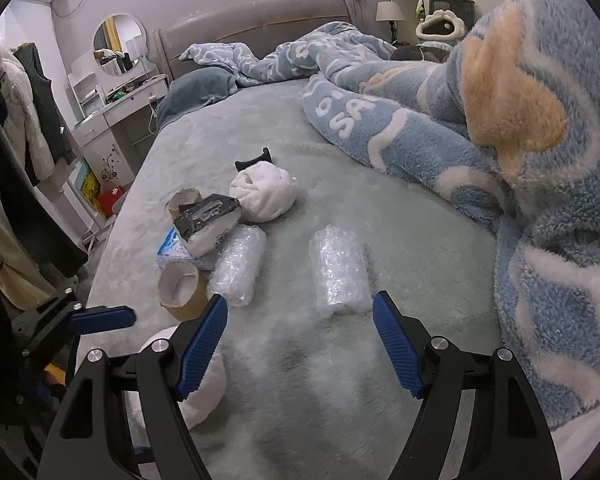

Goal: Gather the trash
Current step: 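Reach the left tool to the white tissue ball while the right tool approaches the bubble-wrap roll, then close the left tool on the tissue ball while the right tool grasps the bubble-wrap roll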

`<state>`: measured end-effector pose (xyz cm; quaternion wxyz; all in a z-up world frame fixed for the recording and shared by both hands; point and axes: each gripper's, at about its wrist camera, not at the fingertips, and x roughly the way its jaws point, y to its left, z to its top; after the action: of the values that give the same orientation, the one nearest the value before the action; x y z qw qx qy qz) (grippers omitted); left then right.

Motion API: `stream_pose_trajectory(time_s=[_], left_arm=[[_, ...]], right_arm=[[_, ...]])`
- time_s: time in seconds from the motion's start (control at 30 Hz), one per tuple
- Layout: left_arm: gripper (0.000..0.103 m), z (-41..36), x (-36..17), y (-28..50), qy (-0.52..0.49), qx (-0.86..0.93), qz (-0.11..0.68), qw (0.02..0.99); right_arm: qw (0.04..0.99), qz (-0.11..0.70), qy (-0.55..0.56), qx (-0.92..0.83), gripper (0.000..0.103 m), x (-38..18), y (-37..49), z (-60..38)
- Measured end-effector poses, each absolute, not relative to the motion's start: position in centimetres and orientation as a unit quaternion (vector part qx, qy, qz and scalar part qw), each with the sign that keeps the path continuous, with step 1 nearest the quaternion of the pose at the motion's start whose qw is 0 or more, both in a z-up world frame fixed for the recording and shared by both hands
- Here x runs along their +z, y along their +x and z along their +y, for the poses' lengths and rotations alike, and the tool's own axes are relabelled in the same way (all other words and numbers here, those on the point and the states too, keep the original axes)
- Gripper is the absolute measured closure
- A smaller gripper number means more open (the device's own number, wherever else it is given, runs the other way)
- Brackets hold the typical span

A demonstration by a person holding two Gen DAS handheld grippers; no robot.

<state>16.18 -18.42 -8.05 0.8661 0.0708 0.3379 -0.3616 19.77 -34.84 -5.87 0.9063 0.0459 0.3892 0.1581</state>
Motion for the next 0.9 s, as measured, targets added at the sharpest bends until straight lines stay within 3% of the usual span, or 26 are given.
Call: stream_pose_trajectory(time_s=[0.17,0.3,0.5,0.9], left_arm=[[0.023,-18.3,-8.4,16.7,0.057,-0.371,0.347,0.859],[0.04,-18.5,-8.1,16.3,0.073,-0.366,0.35,0.859],[0.047,-16.7,-6.8,15.8,0.049,-0.362,0.351,0.862],[0.049,-10.9,-4.6,15.7,0.01,-0.31,0.337,0.889]], right_arm=[[0.903,0.401,0.052,0.145,0.028,-6.3,20.6,-35.2],[0.902,0.409,0.043,0.13,0.037,-6.8,21.4,-35.0],[0.902,0.415,0.035,0.116,0.045,-7.2,22.5,-34.6],[0.899,0.433,0.009,0.068,0.057,-6.9,24.7,-33.5]])
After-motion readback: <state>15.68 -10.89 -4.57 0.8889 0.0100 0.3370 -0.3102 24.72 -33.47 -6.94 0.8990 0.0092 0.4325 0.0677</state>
